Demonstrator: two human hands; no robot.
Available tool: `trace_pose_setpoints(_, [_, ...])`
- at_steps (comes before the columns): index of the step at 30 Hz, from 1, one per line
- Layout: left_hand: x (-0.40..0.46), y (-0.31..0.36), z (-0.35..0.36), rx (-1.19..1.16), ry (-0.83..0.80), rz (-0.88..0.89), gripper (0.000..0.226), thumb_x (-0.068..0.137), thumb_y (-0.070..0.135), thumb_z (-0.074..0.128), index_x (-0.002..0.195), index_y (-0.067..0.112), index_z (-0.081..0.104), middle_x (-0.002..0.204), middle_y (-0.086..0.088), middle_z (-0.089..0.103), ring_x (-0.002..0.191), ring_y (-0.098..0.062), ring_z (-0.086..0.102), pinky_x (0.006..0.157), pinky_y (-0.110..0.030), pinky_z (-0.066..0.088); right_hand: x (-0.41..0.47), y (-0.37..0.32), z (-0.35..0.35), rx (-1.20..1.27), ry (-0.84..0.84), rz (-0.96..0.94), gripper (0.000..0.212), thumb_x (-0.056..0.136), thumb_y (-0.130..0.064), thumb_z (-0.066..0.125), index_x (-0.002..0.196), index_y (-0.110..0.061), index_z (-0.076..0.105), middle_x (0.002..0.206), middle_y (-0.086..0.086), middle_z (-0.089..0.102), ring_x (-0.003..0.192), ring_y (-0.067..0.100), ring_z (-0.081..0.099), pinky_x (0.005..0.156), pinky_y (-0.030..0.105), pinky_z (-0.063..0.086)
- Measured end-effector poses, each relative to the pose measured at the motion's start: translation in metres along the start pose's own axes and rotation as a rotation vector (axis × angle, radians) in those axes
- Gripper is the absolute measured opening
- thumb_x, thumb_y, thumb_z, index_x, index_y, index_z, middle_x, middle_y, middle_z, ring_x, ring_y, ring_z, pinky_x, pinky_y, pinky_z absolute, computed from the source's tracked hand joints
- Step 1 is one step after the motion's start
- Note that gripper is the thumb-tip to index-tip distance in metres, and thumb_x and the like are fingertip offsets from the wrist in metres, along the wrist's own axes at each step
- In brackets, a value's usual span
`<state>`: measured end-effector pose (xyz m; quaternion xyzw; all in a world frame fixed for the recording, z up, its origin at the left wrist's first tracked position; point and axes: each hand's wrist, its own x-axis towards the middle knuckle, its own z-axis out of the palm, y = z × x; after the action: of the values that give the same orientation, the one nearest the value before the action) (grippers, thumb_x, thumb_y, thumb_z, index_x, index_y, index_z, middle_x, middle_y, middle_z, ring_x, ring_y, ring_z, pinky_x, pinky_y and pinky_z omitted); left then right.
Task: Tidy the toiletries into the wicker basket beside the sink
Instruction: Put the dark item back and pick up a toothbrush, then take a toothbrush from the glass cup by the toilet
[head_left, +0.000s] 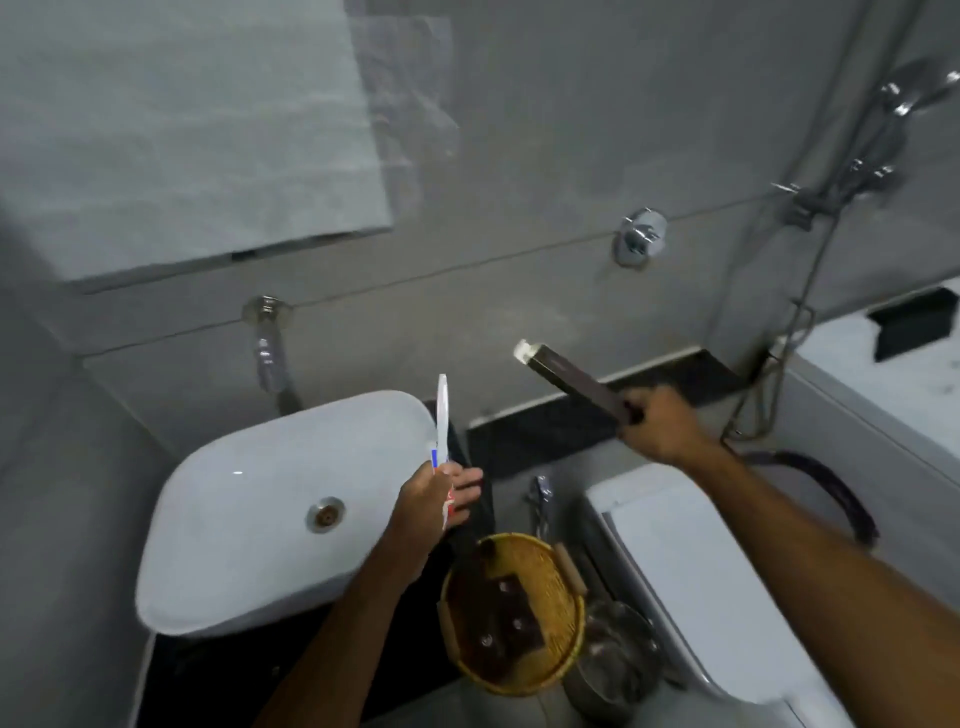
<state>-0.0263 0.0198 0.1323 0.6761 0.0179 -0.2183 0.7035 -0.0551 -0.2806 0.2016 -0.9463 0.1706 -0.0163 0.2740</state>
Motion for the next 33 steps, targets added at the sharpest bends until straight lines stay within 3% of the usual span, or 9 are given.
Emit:
trace_pose_setpoints(4, [-0.004,-0.058,0.108,0.014,-0.165,-0.031,0.034,0.087,0.052,0.048,0.096,0.033,0.075,0.106,0.001,0.077,0.105,-0.020,0.069,0.092,-0.041,0.051,-0.053,0.116,0.075,0.333,-0.040,0.425,0.019,0.078,-0.016,0.076,0.097,-0.015,0.073,0.071,0.012,0.073,0.059,0.024,0.066,0.064,0.034,0.056])
trace_pose_setpoints(8, [-0.009,-0.141,0.214,0.001,-0.242,-0.243,0.030,0.088,0.047,0.046,0.090,0.035,0.074,0.103,0.009,0.077,0.105,-0.016,0.070,0.093,-0.040,0.053,-0.102,0.204,0.139,0.544,-0.003,0.799,0.018,0.073,-0.012,0.078,0.087,-0.009,0.067,0.072,0.018,0.072,0.060,0.032,0.067,0.069,0.047,0.060])
trace_pose_setpoints(11, [0.010,-0.212,0.247,0.007,-0.144,-0.438,0.023,0.093,0.030,0.050,0.100,0.017,0.067,0.112,-0.010,0.074,0.092,-0.022,0.071,0.069,-0.031,0.053,-0.127,0.247,0.181,0.619,-0.057,0.979,0.021,0.072,-0.003,0.072,0.090,-0.011,0.064,0.063,0.017,0.069,0.044,0.024,0.059,0.049,0.035,0.054])
trace_pose_setpoints(14, [0.038,-0.282,0.253,0.041,0.017,-0.601,0.030,0.099,0.018,0.043,0.120,0.001,0.057,0.119,-0.025,0.067,0.086,-0.026,0.069,0.072,-0.041,0.057,-0.133,0.280,0.225,0.652,-0.133,1.045,0.016,0.074,-0.004,0.073,0.084,-0.014,0.065,0.067,0.019,0.072,0.049,0.023,0.063,0.049,0.034,0.054])
trace_pose_setpoints(19, [0.065,-0.382,0.242,0.105,0.197,-0.731,0.037,0.099,0.019,0.042,0.124,-0.005,0.057,0.111,-0.021,0.069,0.089,-0.026,0.062,0.065,-0.028,0.046,-0.116,0.328,0.312,0.715,-0.237,1.114,0.015,0.081,-0.006,0.071,0.094,0.000,0.072,0.076,0.013,0.068,0.062,0.024,0.066,0.058,0.037,0.061])
trace_pose_setpoints(24, [0.080,-0.430,0.227,0.177,0.248,-0.785,0.036,0.100,0.024,0.041,0.126,0.003,0.056,0.114,-0.013,0.070,0.087,-0.020,0.062,0.070,-0.028,0.045,-0.091,0.353,0.381,0.846,-0.223,1.192,0.020,0.087,-0.019,0.073,0.082,-0.001,0.067,0.078,0.015,0.065,0.073,0.031,0.067,0.080,0.047,0.060])
trace_pose_setpoints(28, [0.080,-0.437,0.223,0.179,0.219,-0.780,0.037,0.100,0.024,0.041,0.130,0.005,0.053,0.119,-0.014,0.068,0.096,-0.021,0.062,0.077,-0.030,0.044,-0.093,0.359,0.394,0.901,-0.210,1.159,0.018,0.091,-0.008,0.061,0.074,-0.005,0.063,0.081,0.021,0.059,0.077,0.031,0.058,0.076,0.046,0.050])
trace_pose_setpoints(31, [0.077,-0.428,0.233,0.152,0.204,-0.770,0.038,0.101,0.025,0.040,0.131,0.005,0.050,0.117,-0.015,0.069,0.098,-0.022,0.061,0.085,-0.033,0.046,-0.099,0.356,0.375,0.870,-0.244,1.156,0.018,0.088,0.002,0.054,0.101,0.003,0.066,0.092,0.018,0.059,0.083,0.027,0.057,0.087,0.049,0.054])
trace_pose_setpoints(33, [0.075,-0.413,0.242,0.151,0.194,-0.741,0.036,0.101,0.026,0.040,0.128,0.006,0.053,0.104,-0.012,0.071,0.091,-0.020,0.063,0.073,-0.030,0.047,-0.102,0.347,0.354,0.889,-0.224,1.159,0.026,0.087,0.004,0.054,0.110,0.010,0.063,0.094,0.017,0.061,0.084,0.028,0.060,0.091,0.049,0.054])
